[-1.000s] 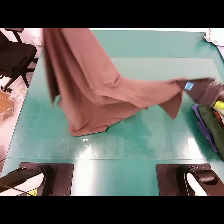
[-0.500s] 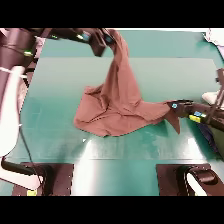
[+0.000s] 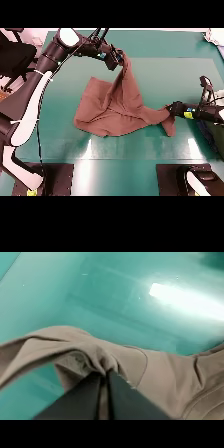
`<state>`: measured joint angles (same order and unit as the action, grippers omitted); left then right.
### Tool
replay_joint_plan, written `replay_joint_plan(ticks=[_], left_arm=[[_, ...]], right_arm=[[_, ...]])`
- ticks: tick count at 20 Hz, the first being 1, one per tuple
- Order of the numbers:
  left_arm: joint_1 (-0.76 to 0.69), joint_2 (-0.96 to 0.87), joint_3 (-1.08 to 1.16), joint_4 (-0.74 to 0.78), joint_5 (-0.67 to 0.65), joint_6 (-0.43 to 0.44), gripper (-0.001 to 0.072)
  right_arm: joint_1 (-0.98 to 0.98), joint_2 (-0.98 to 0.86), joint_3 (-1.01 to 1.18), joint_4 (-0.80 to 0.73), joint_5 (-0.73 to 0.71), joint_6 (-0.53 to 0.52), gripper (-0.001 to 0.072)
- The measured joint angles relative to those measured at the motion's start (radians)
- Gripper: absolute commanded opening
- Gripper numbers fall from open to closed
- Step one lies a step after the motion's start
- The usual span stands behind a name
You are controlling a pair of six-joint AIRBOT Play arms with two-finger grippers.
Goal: Fold the shirts.
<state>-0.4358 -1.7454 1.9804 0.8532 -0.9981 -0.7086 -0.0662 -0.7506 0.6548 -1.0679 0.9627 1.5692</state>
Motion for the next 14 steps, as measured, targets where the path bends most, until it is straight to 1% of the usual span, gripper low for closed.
replay_joint_plan(ticks=[1,4,7,9,11,13,14], left_arm=[[0.0,-0.001,-0.001,0.011,-0.004,-0.018,0.0676],[0.012,0.016,0.004,0.097,-0.043,-0.14,0.0677],[0.084,0.065,0.009,0.164,-0.138,-0.258,0.0676],[0.161,0.111,0.01,0.185,-0.219,-0.319,0.0676],[0.262,0.166,0.01,0.199,-0.332,-0.374,0.0676],[0.364,0.225,-0.016,0.202,-0.436,-0.414,0.0675],[0.413,0.258,-0.044,0.202,-0.467,-0.426,0.0675]], right_arm=[[-0.023,-0.005,0.0,0.0,0.002,-0.005,0.0625],[-0.112,-0.002,0.026,-0.001,0.016,-0.046,0.0625],[-0.239,0.025,0.096,-0.005,0.043,-0.119,0.0624],[-0.326,0.043,0.156,-0.008,0.071,-0.172,0.0624],[-0.395,0.067,0.215,-0.018,0.089,-0.221,0.062],[-0.435,0.082,0.27,-0.025,0.111,-0.281,0.0618],[-0.444,0.081,0.294,-0.029,0.13,-0.307,0.0616]])
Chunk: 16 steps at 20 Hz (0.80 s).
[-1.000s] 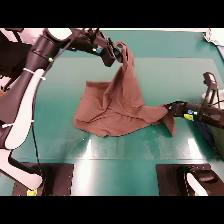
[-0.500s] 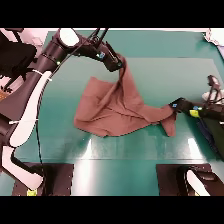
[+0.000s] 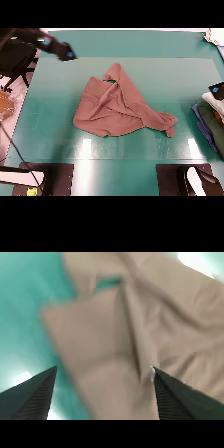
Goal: Fold the shirts.
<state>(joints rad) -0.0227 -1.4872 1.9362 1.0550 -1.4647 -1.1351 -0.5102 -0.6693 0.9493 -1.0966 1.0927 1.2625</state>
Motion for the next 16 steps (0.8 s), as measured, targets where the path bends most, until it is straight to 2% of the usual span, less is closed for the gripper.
replay_joint_plan(ticks=[5,8,11,16], left_arm=[[0.174,0.201,-0.328,-0.021,-0.077,-0.019,0.0676],[0.205,0.273,-0.586,-0.08,-0.09,0.024,0.0676],[0.217,0.302,-0.811,-0.177,-0.014,0.095,0.0676],[0.224,0.315,-1.047,-0.266,0.161,0.206,0.0675]], right_arm=[[0.067,-0.105,0.127,-0.007,0.136,-0.082,0.0616],[0.144,-0.209,0.191,-0.009,0.213,-0.1,0.0616],[0.204,-0.302,0.245,-0.012,0.265,-0.107,0.0616],[0.239,-0.392,0.283,-0.014,0.3,-0.112,0.0616]])
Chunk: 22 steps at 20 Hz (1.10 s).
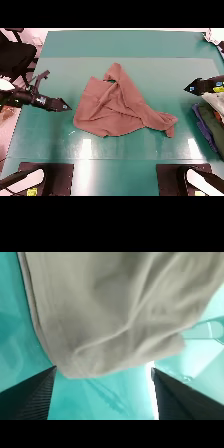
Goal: Fold the shirts.
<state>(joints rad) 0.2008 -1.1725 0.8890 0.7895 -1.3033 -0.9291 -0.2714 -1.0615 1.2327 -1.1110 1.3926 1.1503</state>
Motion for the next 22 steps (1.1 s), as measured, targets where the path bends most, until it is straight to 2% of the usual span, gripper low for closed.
replay_joint_plan(ticks=[6,11,16,17,18,22], left_arm=[[-0.008,-0.064,-0.116,-0.065,0.154,0.083,0.0675],[-0.026,-0.186,-0.132,-0.2,0.228,0.164,0.0675],[-0.031,-0.254,-0.089,-0.261,0.267,0.195,0.0675],[-0.031,-0.259,-0.08,-0.261,0.275,0.198,0.0656],[-0.031,-0.264,-0.071,-0.26,0.286,0.199,0.0588],[-0.031,-0.271,-0.05,-0.246,0.294,0.203,0.0585]], right_arm=[[-0.005,-0.048,0.008,0.0,0.013,-0.001,0.0616],[0.008,-0.057,0.009,0.001,0.014,0.0,0.0616],[0.011,-0.059,0.009,0.001,0.008,0.0,0.0616],[0.011,-0.059,0.009,0.001,0.006,0.0,0.0616],[0.011,-0.059,0.009,0.001,0.002,0.0,0.0616],[0.011,-0.059,0.009,0.0,-0.008,0.0,0.0616]])
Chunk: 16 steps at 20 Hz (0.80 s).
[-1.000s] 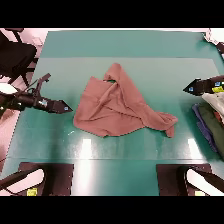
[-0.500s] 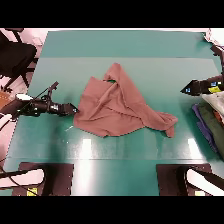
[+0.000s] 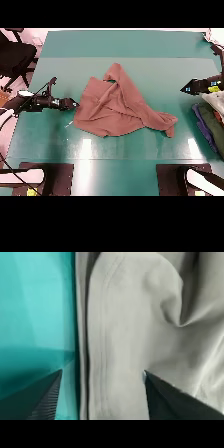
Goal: Fold the shirts.
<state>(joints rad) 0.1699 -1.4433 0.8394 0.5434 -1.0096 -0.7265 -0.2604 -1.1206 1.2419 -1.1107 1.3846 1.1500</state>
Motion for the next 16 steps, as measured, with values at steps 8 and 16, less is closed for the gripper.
replay_joint_plan(ticks=[8,16], left_arm=[[0.0,-0.002,0.008,0.168,-0.182,-0.017,0.0585],[-0.002,-0.002,0.009,0.275,-0.295,-0.077,0.0584]], right_arm=[[0.0,0.0,0.0,-0.035,0.005,0.0,0.0616],[0.0,0.0,0.0,-0.04,0.007,0.0,0.0616]])
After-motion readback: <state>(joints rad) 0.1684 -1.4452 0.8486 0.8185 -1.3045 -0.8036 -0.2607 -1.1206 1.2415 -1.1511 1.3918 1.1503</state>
